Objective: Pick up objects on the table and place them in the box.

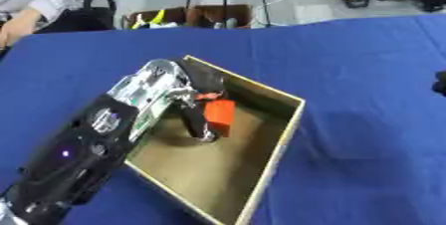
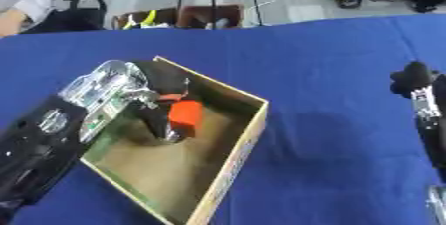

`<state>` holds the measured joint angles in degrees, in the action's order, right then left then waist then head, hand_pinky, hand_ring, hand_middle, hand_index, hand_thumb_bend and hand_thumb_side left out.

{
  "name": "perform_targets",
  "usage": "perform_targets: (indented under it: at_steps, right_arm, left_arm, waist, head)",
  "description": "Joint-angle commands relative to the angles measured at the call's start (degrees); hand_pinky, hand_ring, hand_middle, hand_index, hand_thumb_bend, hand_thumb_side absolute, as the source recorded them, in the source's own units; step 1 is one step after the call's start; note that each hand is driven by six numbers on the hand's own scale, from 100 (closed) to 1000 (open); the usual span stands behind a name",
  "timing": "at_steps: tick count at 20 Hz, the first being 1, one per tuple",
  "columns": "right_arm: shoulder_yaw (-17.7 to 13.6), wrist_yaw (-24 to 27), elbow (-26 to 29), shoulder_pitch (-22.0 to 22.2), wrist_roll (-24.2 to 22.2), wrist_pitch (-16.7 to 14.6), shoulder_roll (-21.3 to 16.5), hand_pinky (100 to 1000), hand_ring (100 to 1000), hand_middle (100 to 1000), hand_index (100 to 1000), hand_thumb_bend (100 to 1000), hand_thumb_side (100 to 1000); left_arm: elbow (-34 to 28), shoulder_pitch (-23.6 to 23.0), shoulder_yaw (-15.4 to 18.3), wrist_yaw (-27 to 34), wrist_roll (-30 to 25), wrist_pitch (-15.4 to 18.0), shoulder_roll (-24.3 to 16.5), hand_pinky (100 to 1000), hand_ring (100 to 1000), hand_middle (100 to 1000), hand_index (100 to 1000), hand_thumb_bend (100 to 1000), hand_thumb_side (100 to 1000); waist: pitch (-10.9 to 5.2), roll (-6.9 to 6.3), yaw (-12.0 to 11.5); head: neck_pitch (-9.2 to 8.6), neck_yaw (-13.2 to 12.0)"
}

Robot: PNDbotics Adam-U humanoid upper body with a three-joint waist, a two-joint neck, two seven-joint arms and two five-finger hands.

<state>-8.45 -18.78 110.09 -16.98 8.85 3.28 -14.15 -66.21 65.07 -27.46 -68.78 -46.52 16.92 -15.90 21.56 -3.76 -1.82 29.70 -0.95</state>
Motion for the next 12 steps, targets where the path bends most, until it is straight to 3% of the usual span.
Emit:
perform_targets:
  at_steps: [1, 4, 6, 12]
  right_arm:
    - [-0.1, 0.2, 0.8, -0.5, -0.1, -0.1, -0.3, 724, 638, 544, 657, 512, 1000]
    - [-0.2, 0.2, 0.8, -0.5, 0.0, 0.0, -0.3, 724, 638, 544, 658, 510, 1000]
    - [-0.2, 0.2, 0.8, -0.4, 0.0, 0.0, -0.4, 724, 638, 544, 658, 511, 1000]
    - [-0.2, 0.2, 0.8, -0.3, 0.0, 0.0, -0.4, 724, 638, 544, 658, 511, 1000]
  left_arm:
    - [1.0, 0.2, 1.0, -1.1, -5.4, 6.0, 0.5, 637, 774, 810, 957, 279, 771]
    - [0.3, 0.4, 2.2, -0.2, -5.4, 6.0, 0.4, 677, 821, 857, 992, 425, 858]
    - [-1.2, 0.5, 3.2, 1.1, -5.4, 5.8, 0.2, 676, 820, 851, 986, 455, 891]
    - [-7.9, 1.0, 6.5, 5.7, -5.4, 2.9, -1.8, 658, 807, 830, 969, 385, 901]
  waist:
    - [-0.94, 0.23, 0.0]
    - [-0.99, 0.21, -0.1]
    - [-1.05, 0.18, -0.2]
    - [-1.27, -0.01, -0.4]
  head:
    - [-0.01, -0.2]
    - [0.14, -0.1]
    - [0.27, 0.1]
    - [0.57, 0.6]
